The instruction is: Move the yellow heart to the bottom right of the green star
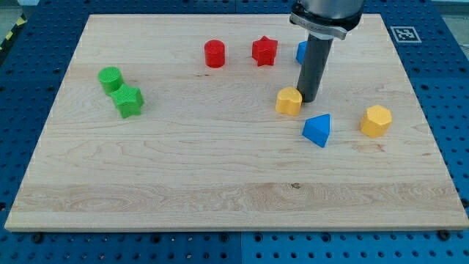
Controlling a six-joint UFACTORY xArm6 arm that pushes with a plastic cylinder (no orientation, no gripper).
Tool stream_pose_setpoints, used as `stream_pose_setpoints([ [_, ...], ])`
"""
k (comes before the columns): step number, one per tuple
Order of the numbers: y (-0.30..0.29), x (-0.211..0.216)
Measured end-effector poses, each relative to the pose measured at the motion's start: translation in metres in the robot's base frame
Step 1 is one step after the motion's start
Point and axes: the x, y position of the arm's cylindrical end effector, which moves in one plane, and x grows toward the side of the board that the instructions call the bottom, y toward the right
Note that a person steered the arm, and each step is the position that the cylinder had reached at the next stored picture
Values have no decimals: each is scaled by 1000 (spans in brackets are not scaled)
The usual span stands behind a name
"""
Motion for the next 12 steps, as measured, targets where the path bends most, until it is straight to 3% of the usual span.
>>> stream_pose_setpoints([
  [5,-48,48],
  [7,-88,47],
  [9,-105,14],
  [12,-156,13],
])
